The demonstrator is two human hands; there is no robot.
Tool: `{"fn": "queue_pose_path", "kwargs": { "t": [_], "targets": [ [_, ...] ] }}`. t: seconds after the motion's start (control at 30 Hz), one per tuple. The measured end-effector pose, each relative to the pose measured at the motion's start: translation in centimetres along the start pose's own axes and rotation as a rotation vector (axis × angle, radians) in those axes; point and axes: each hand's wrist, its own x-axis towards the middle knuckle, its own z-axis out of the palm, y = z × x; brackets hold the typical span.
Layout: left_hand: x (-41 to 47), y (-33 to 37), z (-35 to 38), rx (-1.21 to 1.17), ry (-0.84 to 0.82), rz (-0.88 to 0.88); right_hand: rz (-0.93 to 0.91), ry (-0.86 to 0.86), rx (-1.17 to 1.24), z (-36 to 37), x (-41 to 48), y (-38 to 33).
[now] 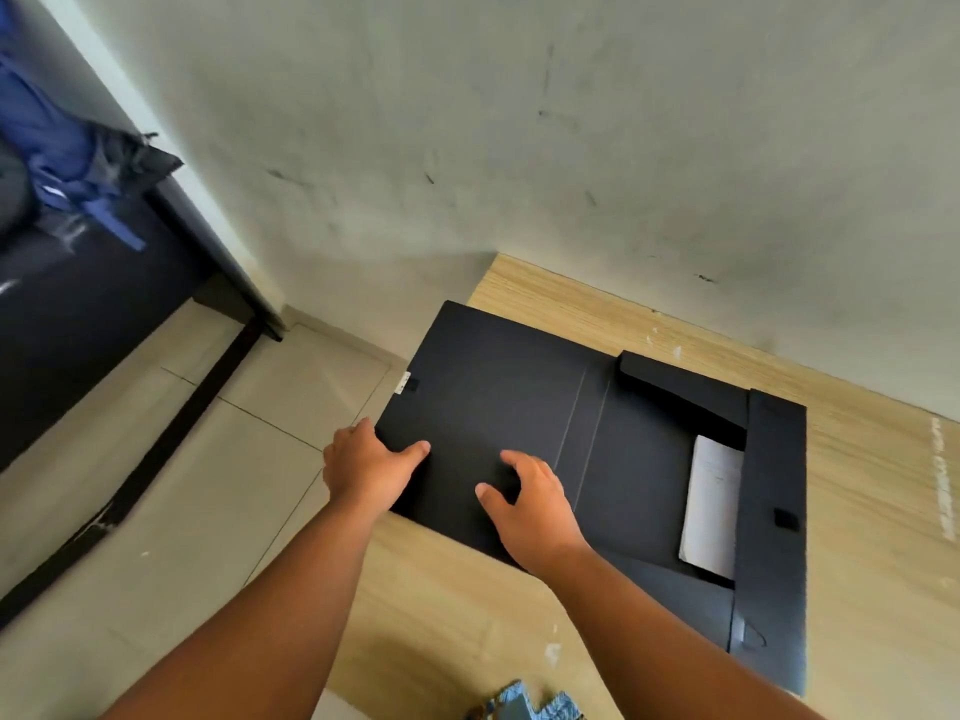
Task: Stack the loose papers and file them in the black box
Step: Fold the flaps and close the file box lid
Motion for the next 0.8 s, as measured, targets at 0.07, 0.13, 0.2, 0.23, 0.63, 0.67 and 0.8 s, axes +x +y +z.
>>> {"fn": "queue_pose_path", "kwargs": {
  "t": [0.07,0.13,0.2,0.23,0.63,0.67,0.8],
  "targets": [
    [0.3,0.1,-0.9,-0.148,-0.047,-0.003,0.035,-0.003,0.000,0.2,0.2,-0.2],
    [0.4,0.3,-2.0,-0.266,-0.066,0.019,0.068,0.010,0.054,-0.1,0.5,0.0],
    [0.5,0.7,-3.4,-0.307,-0.085,0.077,0.086,0.030,0.102,-0.6,0.6,-0.2],
    [0.2,1.1,-4.2,-0.321,-0.112,0.116,0.086,0.041,0.116,-0.8,0.6,-0.3],
    [-5.8,10.6,-1.7,-0.966,-0.677,0.364,-0.076,0.214,0.594,-8.8,-2.4,-5.6],
    [-6.4,11.5,-0.7,-0.910,-0.717,0.426,-0.079,0.224,0.645,-9.8,-3.0,-5.5],
    [-8.9,14.7,3.0,-0.677,-0.817,0.576,-0.047,0.311,0.775,-13.4,-5.2,-3.9]
  ]
}}
